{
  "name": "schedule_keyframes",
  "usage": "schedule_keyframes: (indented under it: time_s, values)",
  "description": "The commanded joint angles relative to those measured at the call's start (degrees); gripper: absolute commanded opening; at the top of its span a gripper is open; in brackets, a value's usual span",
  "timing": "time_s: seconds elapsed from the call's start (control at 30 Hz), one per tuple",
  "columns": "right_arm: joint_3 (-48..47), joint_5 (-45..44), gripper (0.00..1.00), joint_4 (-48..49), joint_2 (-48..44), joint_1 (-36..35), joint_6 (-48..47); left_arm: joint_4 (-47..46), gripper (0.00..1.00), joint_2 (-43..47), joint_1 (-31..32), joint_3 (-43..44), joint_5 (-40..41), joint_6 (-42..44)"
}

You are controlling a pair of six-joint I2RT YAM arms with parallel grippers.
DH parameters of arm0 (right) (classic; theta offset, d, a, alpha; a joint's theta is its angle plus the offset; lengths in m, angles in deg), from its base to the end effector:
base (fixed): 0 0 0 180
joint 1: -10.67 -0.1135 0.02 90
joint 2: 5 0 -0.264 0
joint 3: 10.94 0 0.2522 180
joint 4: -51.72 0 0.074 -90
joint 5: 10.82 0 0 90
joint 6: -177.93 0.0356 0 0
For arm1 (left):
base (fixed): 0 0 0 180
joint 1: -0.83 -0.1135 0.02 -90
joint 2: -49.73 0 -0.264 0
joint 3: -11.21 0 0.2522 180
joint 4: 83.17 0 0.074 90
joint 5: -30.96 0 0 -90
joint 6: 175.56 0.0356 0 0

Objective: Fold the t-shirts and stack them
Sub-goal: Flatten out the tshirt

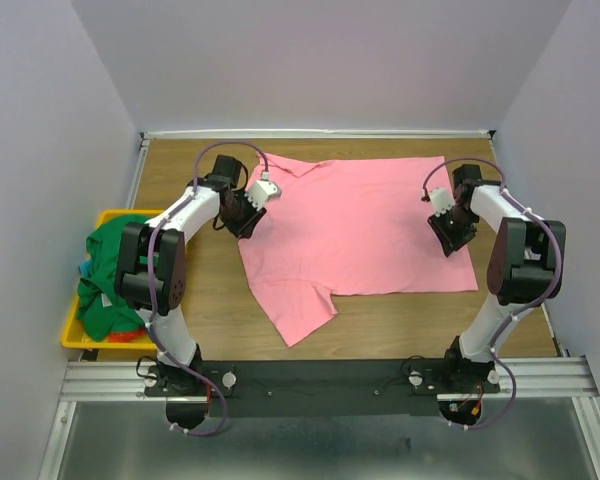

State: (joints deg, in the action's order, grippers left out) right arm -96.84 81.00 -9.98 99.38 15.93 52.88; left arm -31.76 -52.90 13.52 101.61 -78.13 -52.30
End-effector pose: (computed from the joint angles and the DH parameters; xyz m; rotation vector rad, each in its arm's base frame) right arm 0.3421 -0.0304 0.1813 -0.7672 2.8687 -0.0436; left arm 0.3604 -0.0931 0.2212 1.1152 2.3666 -0.3232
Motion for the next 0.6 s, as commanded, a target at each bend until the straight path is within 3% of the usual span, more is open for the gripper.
schedule_keyframes:
  time_s: [0.0, 0.57]
  values:
    - [2.26, -2.87, 0.41, -1.54, 1.26, -0.16, -1.6, -0.02, 0.39, 0.06, 0.84, -5.88, 0.63, 2.69]
    - [13.86, -4.55, 0.4, -0.39, -3.03, -1.21, -2.92, -1.27, 0.34, 4.45, 2.08, -19.95, 10.3, 5.68]
